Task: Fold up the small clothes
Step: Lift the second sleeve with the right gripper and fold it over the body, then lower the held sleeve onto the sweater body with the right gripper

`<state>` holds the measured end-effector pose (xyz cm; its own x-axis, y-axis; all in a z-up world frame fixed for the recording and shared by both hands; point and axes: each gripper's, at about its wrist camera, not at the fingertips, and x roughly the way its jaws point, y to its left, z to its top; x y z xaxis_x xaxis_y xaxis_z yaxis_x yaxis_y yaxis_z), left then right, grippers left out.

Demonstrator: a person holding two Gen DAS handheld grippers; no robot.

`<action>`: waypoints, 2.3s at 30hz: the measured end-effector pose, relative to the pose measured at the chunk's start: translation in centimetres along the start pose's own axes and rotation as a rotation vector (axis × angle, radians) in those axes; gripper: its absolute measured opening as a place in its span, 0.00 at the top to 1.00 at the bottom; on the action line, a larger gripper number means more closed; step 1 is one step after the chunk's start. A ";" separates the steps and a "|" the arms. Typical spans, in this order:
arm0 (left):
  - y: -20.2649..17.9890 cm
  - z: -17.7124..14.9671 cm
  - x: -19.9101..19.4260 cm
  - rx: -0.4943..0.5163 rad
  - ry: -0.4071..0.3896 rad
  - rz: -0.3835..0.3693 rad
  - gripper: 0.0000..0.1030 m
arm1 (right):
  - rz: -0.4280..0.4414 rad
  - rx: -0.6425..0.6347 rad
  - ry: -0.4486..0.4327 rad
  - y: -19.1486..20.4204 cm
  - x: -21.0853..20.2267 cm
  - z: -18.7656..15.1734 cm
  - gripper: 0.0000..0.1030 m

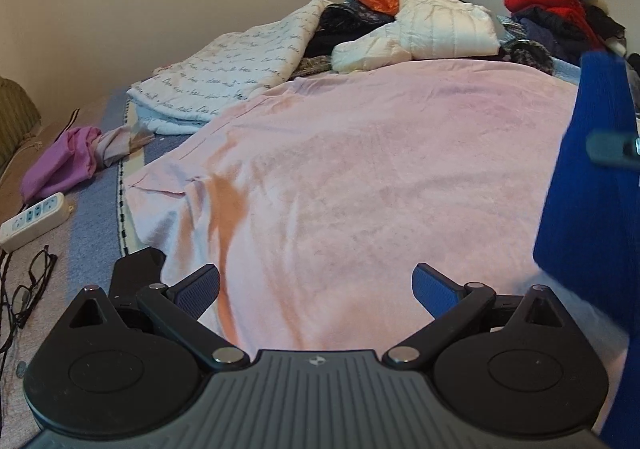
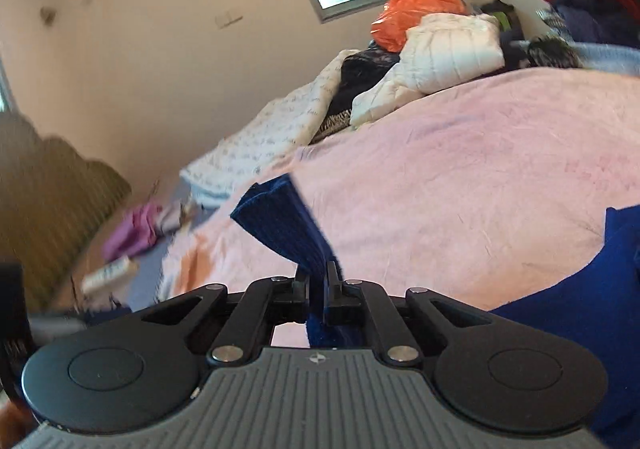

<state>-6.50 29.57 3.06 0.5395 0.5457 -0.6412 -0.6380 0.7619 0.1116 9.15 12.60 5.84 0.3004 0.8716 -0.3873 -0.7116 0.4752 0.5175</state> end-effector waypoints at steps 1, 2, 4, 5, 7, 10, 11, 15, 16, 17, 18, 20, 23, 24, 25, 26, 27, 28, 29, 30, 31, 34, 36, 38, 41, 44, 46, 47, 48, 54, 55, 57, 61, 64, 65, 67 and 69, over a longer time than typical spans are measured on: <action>-0.9 -0.1 -0.3 0.021 -0.012 -0.018 0.00 | 0.035 0.031 -0.014 -0.2 -0.6 0.9 0.92; -1.7 -0.3 -0.7 0.043 -0.025 -0.038 0.00 | 0.058 0.040 -0.022 -0.1 -1.1 1.7 0.92; -3.6 -0.5 -1.7 0.085 -0.058 -0.099 0.00 | 0.100 0.029 -0.035 0.6 -2.1 2.9 0.92; -4.4 -0.6 -2.2 0.099 -0.077 -0.129 0.00 | 0.128 0.028 -0.039 1.0 -2.4 3.6 0.92; -6.2 -0.7 -3.1 0.125 -0.114 -0.177 0.00 | 0.168 0.034 -0.045 1.5 -3.0 4.4 0.92; -8.6 -0.9 -3.8 0.155 -0.140 -0.230 0.00 | 0.229 0.052 -0.066 2.0 -4.1 5.8 0.92; -9.3 -0.9 -3.8 0.161 -0.136 -0.234 0.00 | 0.264 0.072 -0.082 2.0 -4.8 6.3 0.92; -11.5 -1.1 -3.7 0.181 -0.127 -0.253 0.00 | 0.380 0.143 -0.162 1.4 -7.4 8.0 0.91; -11.9 -1.2 -3.7 0.188 -0.128 -0.258 0.00 | 0.409 0.155 -0.185 1.2 -8.1 8.4 0.91; -12.4 -1.2 -3.7 0.196 -0.131 -0.264 0.00 | 0.421 0.156 -0.209 1.0 -8.8 8.8 0.91; -12.8 -1.3 -3.6 0.207 -0.132 -0.265 0.00 | 0.405 0.146 -0.235 0.8 -9.4 9.2 0.91; -13.6 -1.5 -3.4 0.224 -0.127 -0.265 0.00 | 0.352 0.155 -0.274 -0.3 -10.6 9.7 0.91; -14.7 -1.5 -2.9 0.236 -0.111 -0.267 0.00 | 0.258 0.217 -0.351 -3.3 -12.4 9.4 0.91; -15.2 -1.5 -2.8 0.240 -0.104 -0.269 0.00 | 0.224 0.236 -0.381 -4.4 -12.9 9.4 0.91; -15.5 -1.5 -2.5 0.242 -0.096 -0.272 0.00 | 0.190 0.247 -0.406 -5.3 -13.6 9.2 0.91; -15.9 -1.4 -2.4 0.242 -0.089 -0.274 0.00 | 0.146 0.253 -0.432 -6.3 -14.4 8.8 0.91; -16.2 -1.4 -2.2 0.243 -0.081 -0.277 0.00 | 0.108 0.254 -0.454 -7.1 -15.1 8.5 0.91; -16.6 -1.4 -2.0 0.245 -0.073 -0.284 0.00 | 0.080 0.259 -0.472 -8.0 -15.8 8.1 0.91; -17.0 -1.4 -1.9 0.248 -0.067 -0.289 0.00 | 0.058 0.273 -0.491 -9.0 -16.4 7.7 0.91; -17.4 -1.5 -1.9 0.252 -0.061 -0.294 0.00 | 0.043 0.290 -0.504 -10.0 -16.8 7.2 0.91; -17.9 -1.6 -1.8 0.257 -0.055 -0.297 0.00 | 0.030 0.307 -0.514 -10.9 -17.2 6.7 0.91; -19.2 -1.7 -1.8 0.273 -0.036 -0.310 0.00 | -0.020 0.342 -0.528 -13.1 -17.4 5.3 0.91; -19.9 -1.8 -1.9 0.287 -0.035 -0.313 0.00 | -0.058 0.359 -0.528 -14.5 -17.4 3.9 0.90; -20.7 -1.9 -2.0 0.306 -0.037 -0.312 0.00 | -0.074 0.386 -0.524 -15.8 -17.2 2.8 0.90; -21.6 -2.0 -2.1 0.326 -0.037 -0.311 0.00 | -0.093 0.422 -0.531 -17.4 -17.4 1.3 0.90; -22.3 -1.9 -2.2 0.333 -0.038 -0.315 0.00 | -0.122 0.434 -0.533 -18.6 -17.8 0.5 0.90; -22.7 -1.8 -2.1 0.341 -0.040 -0.314 0.00 | -0.143 0.440 -0.536 -19.3 -18.1 -0.1 0.90; -22.9 -1.8 -2.1 0.344 -0.040 -0.315 0.00 | -0.152 0.442 -0.538 -19.7 -18.4 -0.6 0.90; -23.2 -1.8 -2.2 0.347 -0.041 -0.317 0.00 | -0.164 0.445 -0.541 -20.0 -18.6 -0.8 0.90; -24.5 -1.8 -2.4 0.373 -0.052 -0.319 0.00 | -0.278 0.406 -0.538 -21.0 -20.6 -2.7 0.90; -24.7 -1.9 -2.4 0.377 -0.052 -0.317 0.00 | -0.303 0.395 -0.534 -21.1 -20.7 -2.9 0.90; -25.1 -2.0 -2.4 0.384 -0.048 -0.314 0.00 | -0.355 0.372 -0.516 -21.5 -21.2 -3.4 0.90; -25.7 -2.3 -2.2 0.401 -0.041 -0.309 0.00 | -0.467 0.334 -0.459 -22.6 -21.6 -4.6 0.90; -26.2 -2.6 -2.3 0.411 -0.038 -0.311 0.00 | -0.535 0.338 -0.417 -23.6 -21.7 -5.5 0.90; -26.4 -2.7 -2.3 0.415 -0.038 -0.312 0.00 | -0.549 0.345 -0.403 -24.1 -21.7 -5.8 0.90; -26.7 -2.8 -2.4 0.425 -0.041 -0.314 0.00 | -0.567 0.361 -0.380 -24.8 -21.4 -6.1 0.90; -27.0 -2.8 -2.5 0.433 -0.045 -0.313 0.00 | -0.575 0.362 -0.357 -25.2 -21.0 -6.1 0.90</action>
<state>7.88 6.64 -0.47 0.6966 0.2762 -0.6621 -0.1627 0.9597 0.2292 16.93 -18.47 -3.71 0.7913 0.4319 -0.4329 -0.1474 0.8218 0.5504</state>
